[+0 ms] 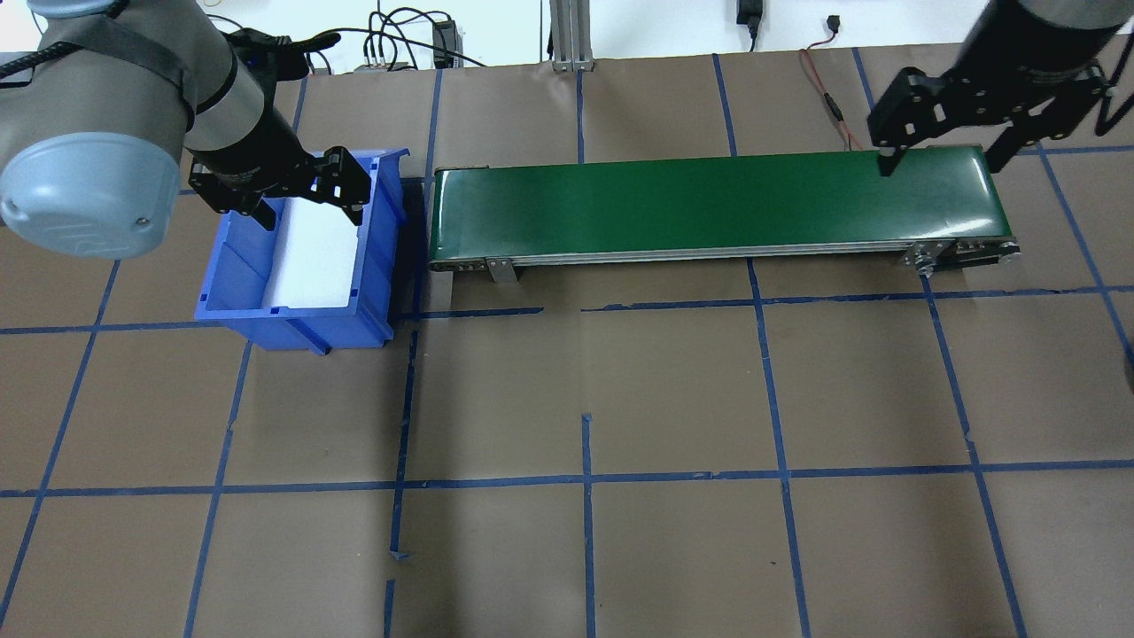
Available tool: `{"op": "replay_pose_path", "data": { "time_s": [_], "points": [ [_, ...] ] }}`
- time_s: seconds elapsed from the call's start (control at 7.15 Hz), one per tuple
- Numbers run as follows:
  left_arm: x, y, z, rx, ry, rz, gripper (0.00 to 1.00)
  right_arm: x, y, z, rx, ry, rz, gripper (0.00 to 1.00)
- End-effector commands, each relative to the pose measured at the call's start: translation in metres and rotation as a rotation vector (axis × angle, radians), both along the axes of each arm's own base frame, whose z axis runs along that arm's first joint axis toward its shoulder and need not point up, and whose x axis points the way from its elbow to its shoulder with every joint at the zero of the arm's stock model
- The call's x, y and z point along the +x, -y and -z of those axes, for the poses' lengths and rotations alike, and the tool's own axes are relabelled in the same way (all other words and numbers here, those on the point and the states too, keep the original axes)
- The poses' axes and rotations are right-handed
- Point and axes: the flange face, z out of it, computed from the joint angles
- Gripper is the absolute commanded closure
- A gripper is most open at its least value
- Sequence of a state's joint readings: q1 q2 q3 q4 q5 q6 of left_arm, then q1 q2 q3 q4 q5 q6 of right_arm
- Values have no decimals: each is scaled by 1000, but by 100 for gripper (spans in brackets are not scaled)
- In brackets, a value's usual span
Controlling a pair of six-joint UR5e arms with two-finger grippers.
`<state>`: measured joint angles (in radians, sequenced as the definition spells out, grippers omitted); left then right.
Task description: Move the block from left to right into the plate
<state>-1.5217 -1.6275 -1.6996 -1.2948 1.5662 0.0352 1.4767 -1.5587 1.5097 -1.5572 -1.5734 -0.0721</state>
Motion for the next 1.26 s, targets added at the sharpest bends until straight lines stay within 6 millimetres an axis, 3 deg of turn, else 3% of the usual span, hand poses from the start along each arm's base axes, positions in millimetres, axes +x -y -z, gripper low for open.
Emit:
{"op": "replay_pose_path", "data": {
  "time_s": [0.0, 1.12],
  "points": [
    [0, 0, 0, 0, 0, 0, 0, 46, 4, 2, -25, 10, -45, 0],
    [0, 0, 0, 1, 0, 0, 0, 50, 5, -4, -16, 46, 13, 0]
  ]
}}
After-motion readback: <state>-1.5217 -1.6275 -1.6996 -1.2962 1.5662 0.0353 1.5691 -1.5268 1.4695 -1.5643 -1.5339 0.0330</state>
